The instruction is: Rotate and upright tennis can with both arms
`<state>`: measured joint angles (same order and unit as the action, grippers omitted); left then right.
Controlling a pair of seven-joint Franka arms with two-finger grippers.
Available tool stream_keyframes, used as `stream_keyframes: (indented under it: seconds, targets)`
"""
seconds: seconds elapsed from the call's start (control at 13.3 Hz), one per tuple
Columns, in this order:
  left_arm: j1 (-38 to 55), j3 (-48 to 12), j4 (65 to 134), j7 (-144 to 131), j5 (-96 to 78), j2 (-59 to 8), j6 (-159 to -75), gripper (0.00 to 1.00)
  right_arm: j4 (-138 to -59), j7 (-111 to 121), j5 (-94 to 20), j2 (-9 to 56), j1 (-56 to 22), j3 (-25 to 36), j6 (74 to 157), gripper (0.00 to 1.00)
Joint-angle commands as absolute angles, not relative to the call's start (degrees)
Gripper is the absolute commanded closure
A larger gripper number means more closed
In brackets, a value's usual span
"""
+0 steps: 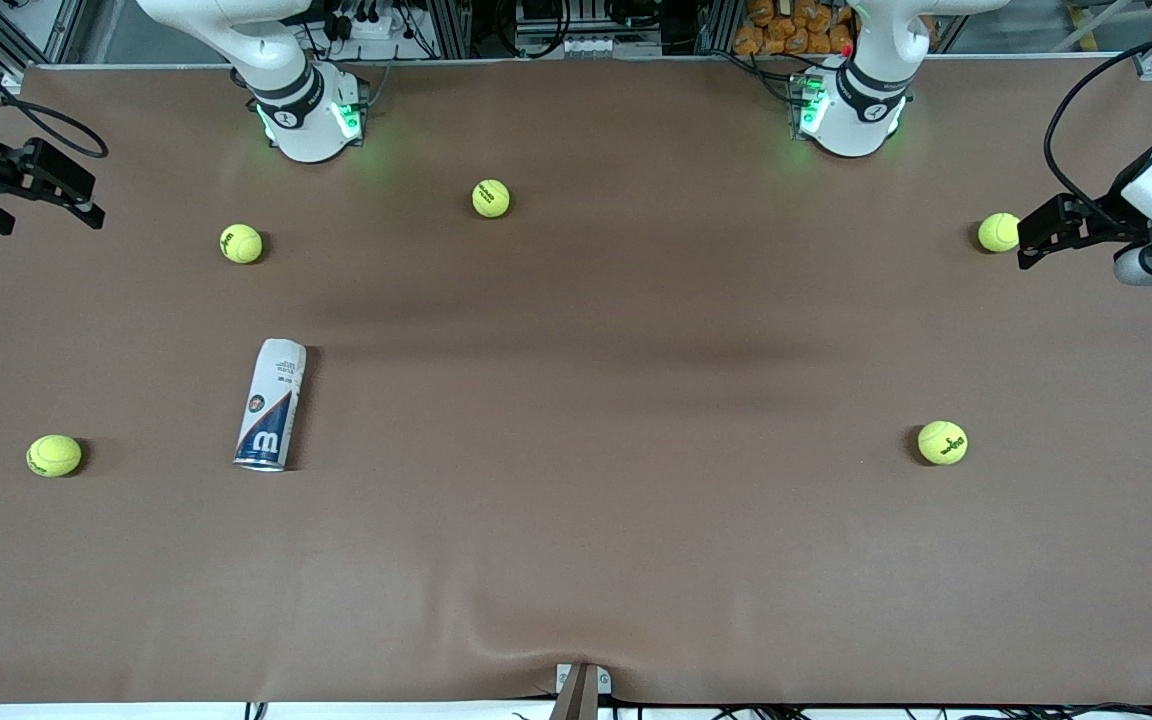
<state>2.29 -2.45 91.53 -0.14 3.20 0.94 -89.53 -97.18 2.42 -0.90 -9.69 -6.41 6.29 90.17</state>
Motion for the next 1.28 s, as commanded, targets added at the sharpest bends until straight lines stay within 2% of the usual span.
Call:
stream_keyframes:
  seconds: [0.0,1.2]
  targets:
    - [1.9,-2.7,90.3,0.1,2.8,0.4,-88.3,0.00,-97.9,1.6,-0.3,-10.6,-5.6,5.6,90.7,0.00]
    - [1.8,-2.7,90.3,0.2,1.5,0.4,-88.0,0.00,-97.9,1.6,-0.3,-10.4,-5.4,5.6,90.8,0.00]
